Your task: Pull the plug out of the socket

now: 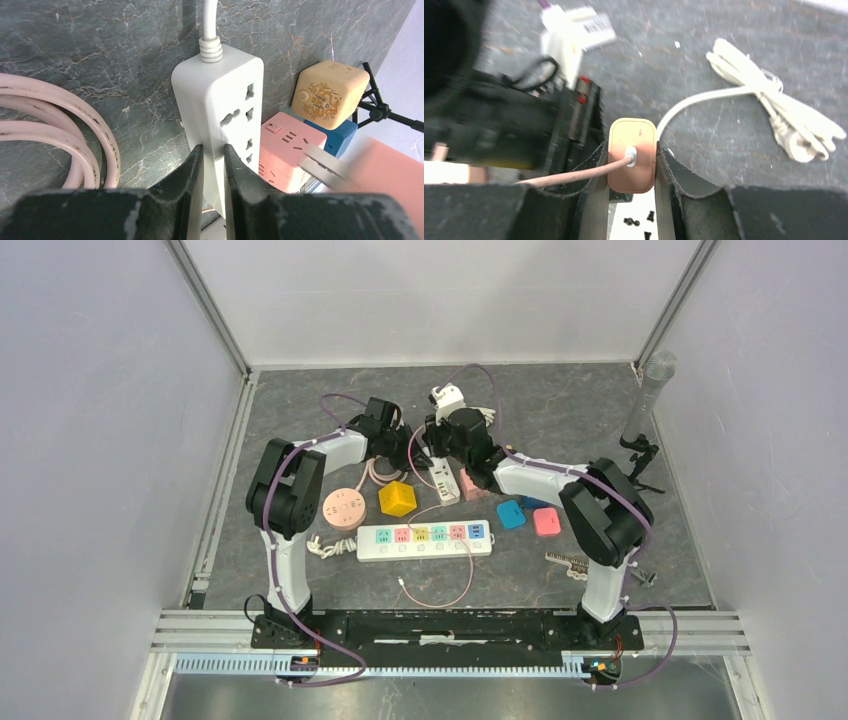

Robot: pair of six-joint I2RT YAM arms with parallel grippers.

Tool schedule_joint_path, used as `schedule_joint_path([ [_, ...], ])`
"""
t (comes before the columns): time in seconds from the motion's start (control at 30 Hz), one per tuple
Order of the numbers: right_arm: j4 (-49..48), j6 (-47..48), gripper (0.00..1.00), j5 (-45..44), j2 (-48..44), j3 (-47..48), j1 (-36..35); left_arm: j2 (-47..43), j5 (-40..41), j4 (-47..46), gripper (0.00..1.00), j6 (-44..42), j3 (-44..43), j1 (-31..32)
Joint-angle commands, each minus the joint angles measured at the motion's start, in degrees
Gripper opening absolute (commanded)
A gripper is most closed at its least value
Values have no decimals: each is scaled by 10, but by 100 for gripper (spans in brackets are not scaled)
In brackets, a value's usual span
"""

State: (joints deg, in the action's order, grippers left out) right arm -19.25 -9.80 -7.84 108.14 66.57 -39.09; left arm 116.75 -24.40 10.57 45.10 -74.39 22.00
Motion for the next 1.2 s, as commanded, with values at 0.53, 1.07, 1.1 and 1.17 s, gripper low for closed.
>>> schedule_joint_path([
  [0.53, 94, -17, 0, -115, -50, 35, 29, -68, 120, 152, 46, -36, -70, -6],
  [1.07, 247, -23, 21, -74, 47, 113, 71, -267, 285, 248, 76, -76, 7, -43],
  [1.1, 251, -24, 25, -73, 50, 116, 72, -284, 286, 248, 79, -74, 14, -43],
  [1.17, 258, -25, 33, -73, 56, 123, 74, -315, 288, 252, 86, -74, 28, -43],
])
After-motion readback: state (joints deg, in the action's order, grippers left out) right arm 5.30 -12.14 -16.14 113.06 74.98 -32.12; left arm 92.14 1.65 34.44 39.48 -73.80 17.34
